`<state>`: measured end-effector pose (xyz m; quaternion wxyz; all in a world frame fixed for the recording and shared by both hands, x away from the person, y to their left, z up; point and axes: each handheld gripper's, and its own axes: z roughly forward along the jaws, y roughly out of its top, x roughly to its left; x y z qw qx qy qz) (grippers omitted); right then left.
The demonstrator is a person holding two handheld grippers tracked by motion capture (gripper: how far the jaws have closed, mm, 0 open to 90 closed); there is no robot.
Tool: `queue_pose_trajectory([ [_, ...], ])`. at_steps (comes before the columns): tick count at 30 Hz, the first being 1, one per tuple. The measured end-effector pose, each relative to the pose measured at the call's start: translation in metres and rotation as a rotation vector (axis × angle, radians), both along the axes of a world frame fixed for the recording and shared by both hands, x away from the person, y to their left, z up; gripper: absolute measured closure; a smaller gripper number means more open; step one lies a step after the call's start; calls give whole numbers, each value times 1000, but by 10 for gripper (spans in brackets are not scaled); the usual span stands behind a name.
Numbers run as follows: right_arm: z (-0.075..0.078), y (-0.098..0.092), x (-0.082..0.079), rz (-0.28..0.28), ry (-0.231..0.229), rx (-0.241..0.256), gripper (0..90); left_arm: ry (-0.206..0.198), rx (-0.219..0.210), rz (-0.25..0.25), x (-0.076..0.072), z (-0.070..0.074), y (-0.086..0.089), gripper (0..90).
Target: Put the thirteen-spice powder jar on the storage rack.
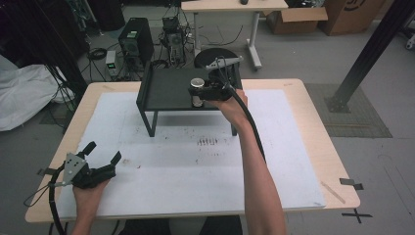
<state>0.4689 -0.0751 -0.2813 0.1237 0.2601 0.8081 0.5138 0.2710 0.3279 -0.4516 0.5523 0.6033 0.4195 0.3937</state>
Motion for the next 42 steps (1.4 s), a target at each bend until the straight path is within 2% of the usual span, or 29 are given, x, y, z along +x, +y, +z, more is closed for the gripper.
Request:
queue_pose_trajectory([
  [7,-4,1,6,-19,-9,-14,490,1,-2,-1,0,0,0,36],
  [11,-5,2,7,-19,-11,-5,490,1,-2,-1,0,0,0,36],
  [20,-4,4,6,-14,-35,-32,490,1,0,0,0,0,0,36],
  [28,-5,3,7,-15,-20,-18,490,1,0,1,0,0,0,36],
  [39,-4,3,7,-17,-24,-24,484,-1,-1,1,0,0,-1,36],
  [42,-3,2,7,-15,-30,-14,454,-3,-7,0,0,0,-1,37],
])
